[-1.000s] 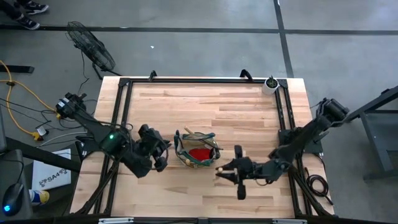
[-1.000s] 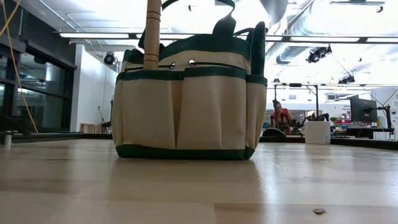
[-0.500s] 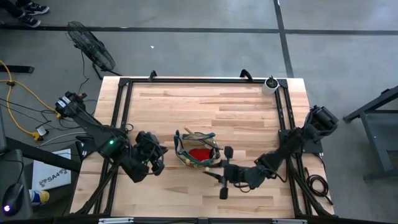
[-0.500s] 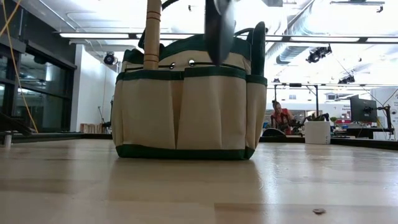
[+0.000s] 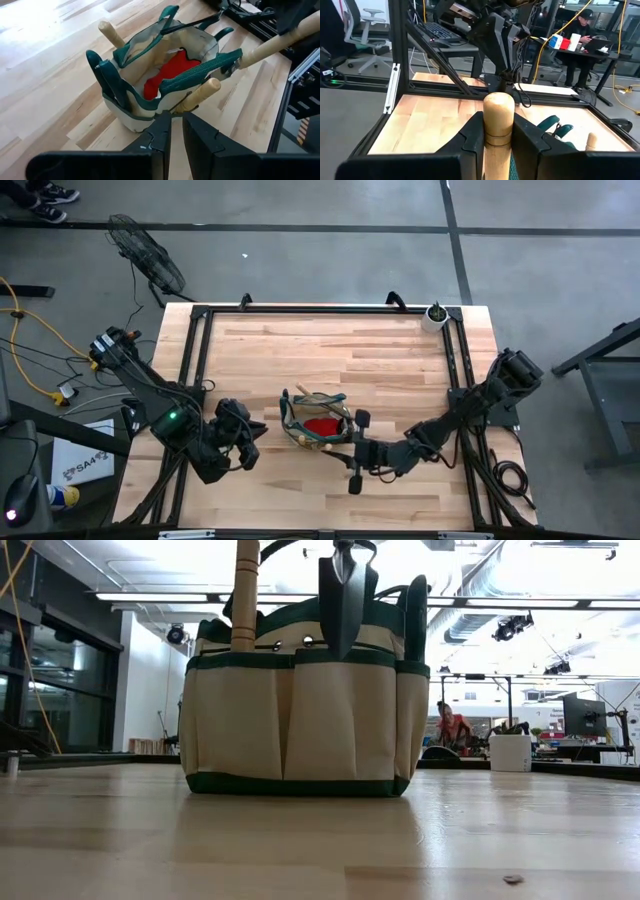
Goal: Pick & Place Garden tools in Gardening bag
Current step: Put the light brown trowel into the light brown gardening bag
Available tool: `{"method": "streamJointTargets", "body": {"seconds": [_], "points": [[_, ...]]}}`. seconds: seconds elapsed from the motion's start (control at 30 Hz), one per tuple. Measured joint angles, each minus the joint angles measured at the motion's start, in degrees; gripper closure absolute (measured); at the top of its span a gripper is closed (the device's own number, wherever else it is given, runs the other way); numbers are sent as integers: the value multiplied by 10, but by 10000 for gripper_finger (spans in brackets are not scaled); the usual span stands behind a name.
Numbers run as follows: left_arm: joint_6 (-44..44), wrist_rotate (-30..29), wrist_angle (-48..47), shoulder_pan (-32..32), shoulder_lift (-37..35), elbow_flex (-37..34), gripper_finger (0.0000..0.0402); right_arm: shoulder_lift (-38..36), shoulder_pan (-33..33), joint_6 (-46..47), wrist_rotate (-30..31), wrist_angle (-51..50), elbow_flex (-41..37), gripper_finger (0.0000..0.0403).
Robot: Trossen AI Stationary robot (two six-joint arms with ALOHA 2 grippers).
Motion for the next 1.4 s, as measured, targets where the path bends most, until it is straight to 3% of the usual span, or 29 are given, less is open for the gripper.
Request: {"method": "streamJointTargets", "body": {"seconds": [0.5,1.07,1.4], "points": [[0,-14,4,1,0,0,357,0,-5,-14,-13,35,0,342],[0,-15,4,1,0,0,357,0,-17,45,-14,-76,-1,342],[0,-16,3,1,0,0,357,0,-44,60,-93,-109,-1,342]]}}
